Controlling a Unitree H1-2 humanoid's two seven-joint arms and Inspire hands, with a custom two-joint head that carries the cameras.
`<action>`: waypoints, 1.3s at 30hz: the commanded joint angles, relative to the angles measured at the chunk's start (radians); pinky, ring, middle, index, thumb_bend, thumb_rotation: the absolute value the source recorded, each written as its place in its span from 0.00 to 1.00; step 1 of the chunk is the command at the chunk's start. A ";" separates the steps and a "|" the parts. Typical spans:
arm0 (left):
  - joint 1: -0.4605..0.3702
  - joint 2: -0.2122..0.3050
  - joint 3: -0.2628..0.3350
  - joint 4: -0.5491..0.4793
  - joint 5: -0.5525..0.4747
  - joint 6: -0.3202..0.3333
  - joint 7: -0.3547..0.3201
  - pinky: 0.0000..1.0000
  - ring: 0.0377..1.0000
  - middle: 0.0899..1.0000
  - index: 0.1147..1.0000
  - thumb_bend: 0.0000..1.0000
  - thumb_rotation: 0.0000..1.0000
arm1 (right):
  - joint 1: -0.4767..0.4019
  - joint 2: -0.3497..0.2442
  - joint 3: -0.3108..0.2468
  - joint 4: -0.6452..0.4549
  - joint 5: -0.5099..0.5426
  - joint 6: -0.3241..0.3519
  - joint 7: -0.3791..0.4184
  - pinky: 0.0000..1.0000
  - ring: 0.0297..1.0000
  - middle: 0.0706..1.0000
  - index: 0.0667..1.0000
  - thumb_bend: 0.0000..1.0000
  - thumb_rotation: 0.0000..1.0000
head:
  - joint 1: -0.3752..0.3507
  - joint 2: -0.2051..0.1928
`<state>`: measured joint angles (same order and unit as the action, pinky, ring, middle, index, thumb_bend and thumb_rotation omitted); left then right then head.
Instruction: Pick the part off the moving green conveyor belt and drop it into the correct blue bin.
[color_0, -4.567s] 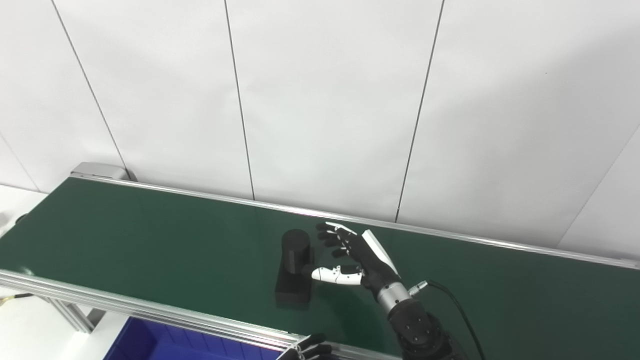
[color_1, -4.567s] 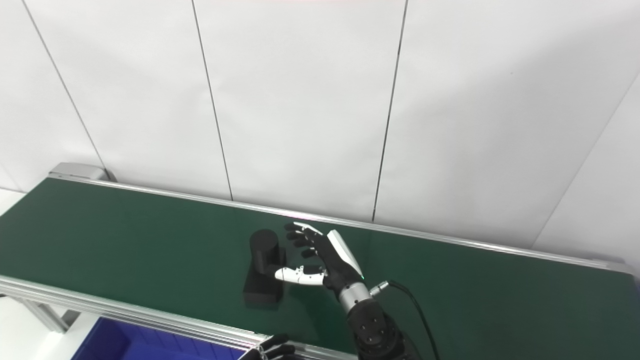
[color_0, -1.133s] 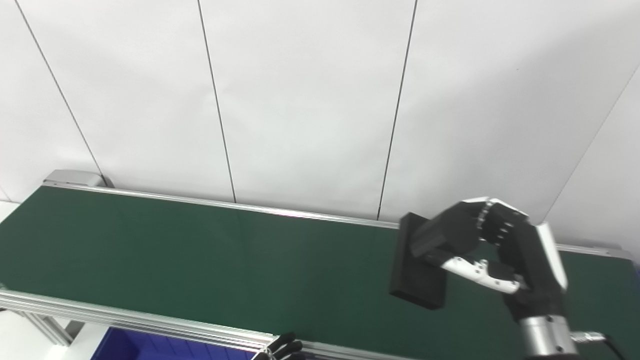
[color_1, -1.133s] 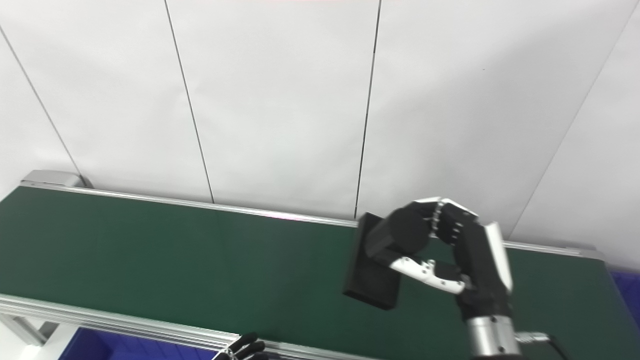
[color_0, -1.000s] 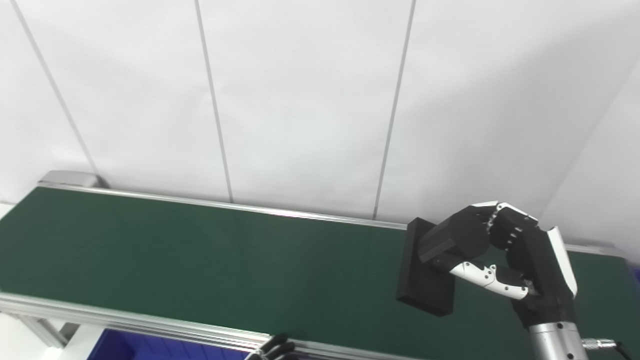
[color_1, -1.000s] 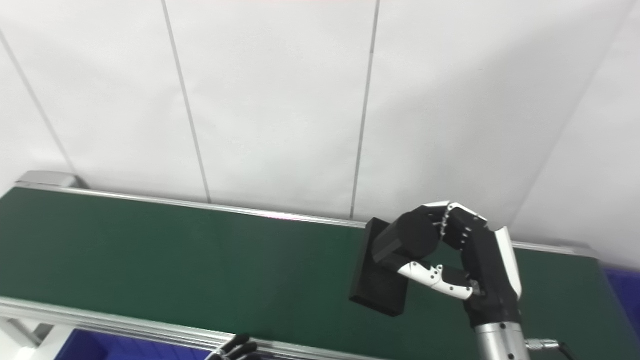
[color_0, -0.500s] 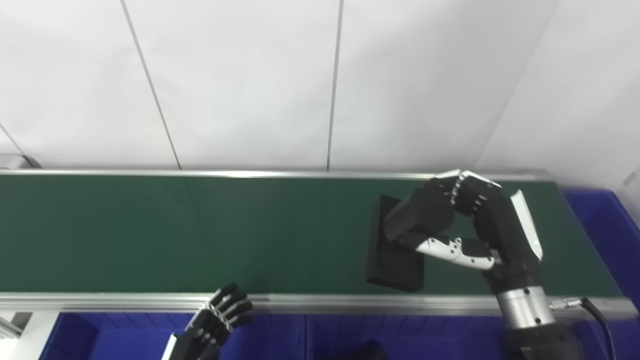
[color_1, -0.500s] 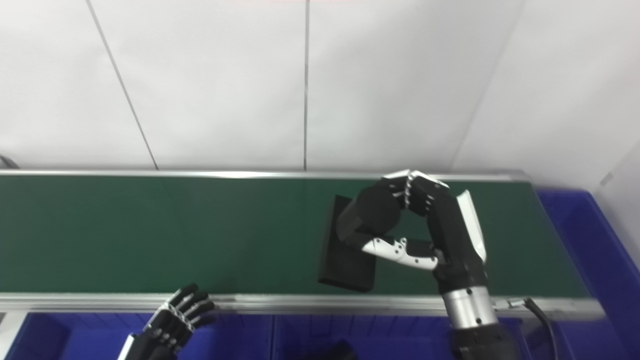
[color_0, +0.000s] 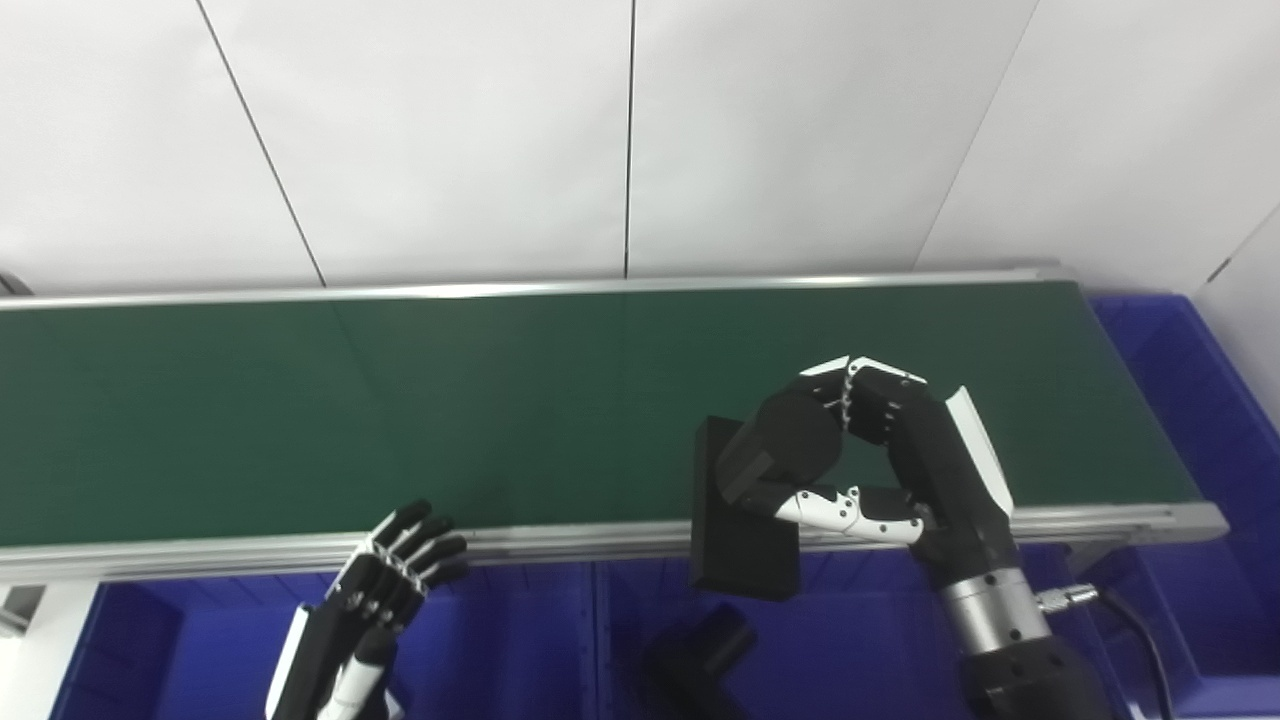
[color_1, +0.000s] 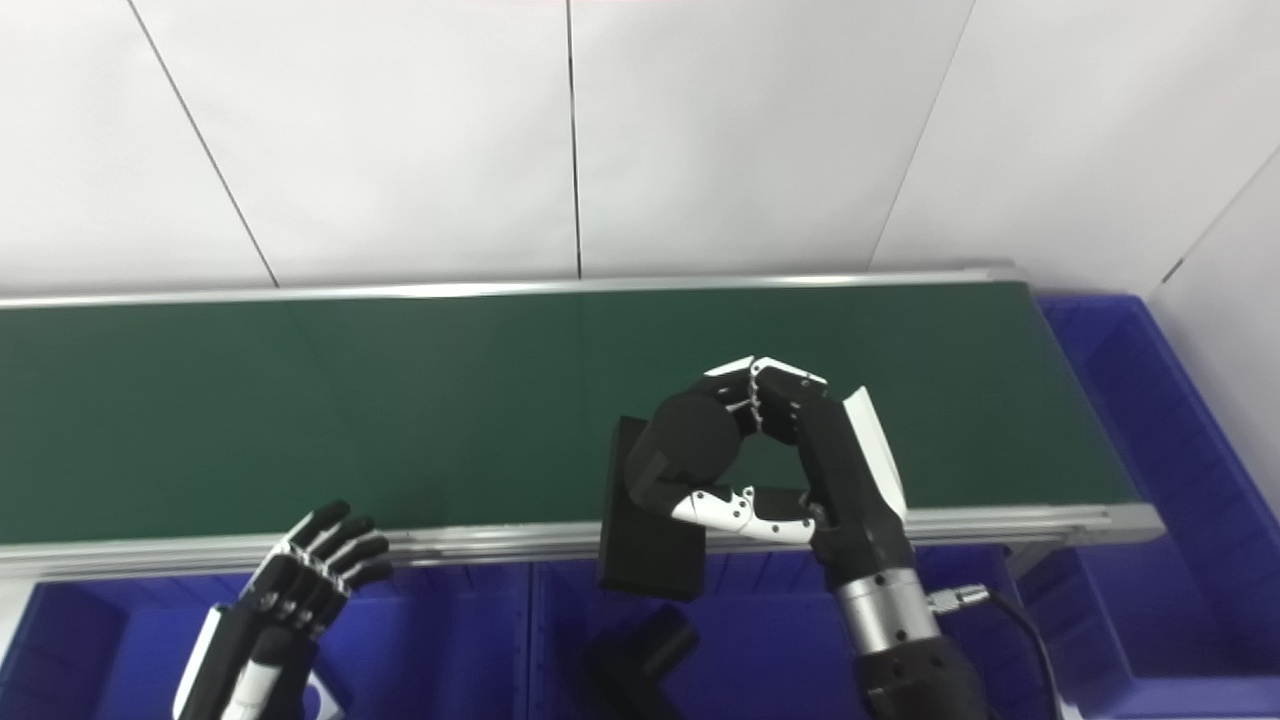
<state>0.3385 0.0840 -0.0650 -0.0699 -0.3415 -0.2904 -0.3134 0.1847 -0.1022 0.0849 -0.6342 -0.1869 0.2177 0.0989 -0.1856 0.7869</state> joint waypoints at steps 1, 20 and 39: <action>0.003 0.000 0.005 -0.049 -0.015 0.000 0.005 0.71 0.75 0.78 0.81 0.79 0.62 | 0.009 0.009 0.007 -0.006 -0.011 -0.044 -0.012 0.39 0.40 0.46 0.48 0.52 0.00 | 0.000 0.006; 0.005 -0.004 0.014 -0.112 -0.018 0.064 0.016 0.71 0.75 0.77 0.81 0.78 0.63 | 0.094 -0.046 0.057 0.142 -0.221 -0.160 -0.043 0.36 0.40 0.47 0.47 0.52 0.00 | -0.045 0.064; -0.008 -0.001 0.015 -0.160 -0.023 0.115 0.015 0.69 0.74 0.77 0.81 0.82 0.64 | 0.045 -0.081 0.093 0.295 -0.316 -0.139 -0.033 0.36 0.38 0.45 0.50 0.51 0.00 | -0.124 0.106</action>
<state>0.3385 0.0814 -0.0496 -0.1975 -0.3585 -0.1715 -0.2994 0.2442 -0.1796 0.1730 -0.3176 -0.4922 0.1173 0.0709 -0.2991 0.8882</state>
